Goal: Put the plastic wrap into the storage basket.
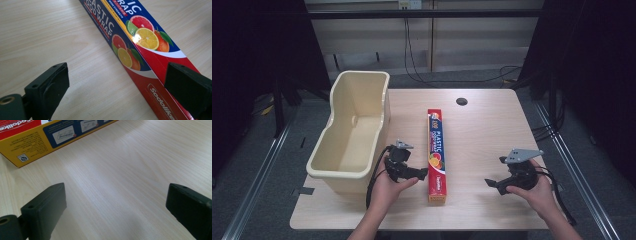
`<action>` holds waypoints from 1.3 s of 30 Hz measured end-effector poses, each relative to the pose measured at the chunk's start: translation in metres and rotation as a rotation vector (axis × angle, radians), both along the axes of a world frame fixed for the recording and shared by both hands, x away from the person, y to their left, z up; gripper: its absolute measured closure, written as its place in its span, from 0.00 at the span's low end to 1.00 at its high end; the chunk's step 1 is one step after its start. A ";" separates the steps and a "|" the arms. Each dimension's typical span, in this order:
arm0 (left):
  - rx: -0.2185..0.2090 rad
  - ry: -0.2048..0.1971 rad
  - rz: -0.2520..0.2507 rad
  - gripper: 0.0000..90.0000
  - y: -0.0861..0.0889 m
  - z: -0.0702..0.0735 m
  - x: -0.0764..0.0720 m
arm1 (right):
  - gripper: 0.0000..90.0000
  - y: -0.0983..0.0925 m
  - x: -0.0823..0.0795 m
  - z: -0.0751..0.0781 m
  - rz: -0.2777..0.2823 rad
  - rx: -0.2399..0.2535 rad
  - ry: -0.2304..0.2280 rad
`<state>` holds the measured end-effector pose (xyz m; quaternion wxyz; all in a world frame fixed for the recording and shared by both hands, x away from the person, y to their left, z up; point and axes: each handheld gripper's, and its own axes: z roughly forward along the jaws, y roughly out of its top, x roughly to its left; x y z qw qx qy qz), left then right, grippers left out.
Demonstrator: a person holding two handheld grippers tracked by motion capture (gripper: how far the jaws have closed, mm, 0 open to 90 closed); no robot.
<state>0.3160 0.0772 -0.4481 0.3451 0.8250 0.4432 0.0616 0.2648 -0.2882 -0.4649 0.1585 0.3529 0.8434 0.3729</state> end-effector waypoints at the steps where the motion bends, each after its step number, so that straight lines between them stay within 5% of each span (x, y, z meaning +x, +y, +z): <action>1: 0.000 0.000 0.000 0.06 0.000 0.000 0.000 | 0.04 0.000 0.000 0.000 0.000 0.000 0.000; 15: 0.019 0.096 -0.020 0.06 -0.029 0.017 0.034 | 0.04 -0.006 -0.002 0.002 -0.029 0.025 0.007; 24: 0.026 0.147 0.014 0.05 -0.046 0.021 0.063 | 0.04 -0.009 -0.002 0.002 -0.039 0.034 0.000; 39: 0.047 0.220 0.064 0.04 -0.075 0.006 0.087 | 0.04 -0.010 -0.002 0.002 -0.035 0.047 0.005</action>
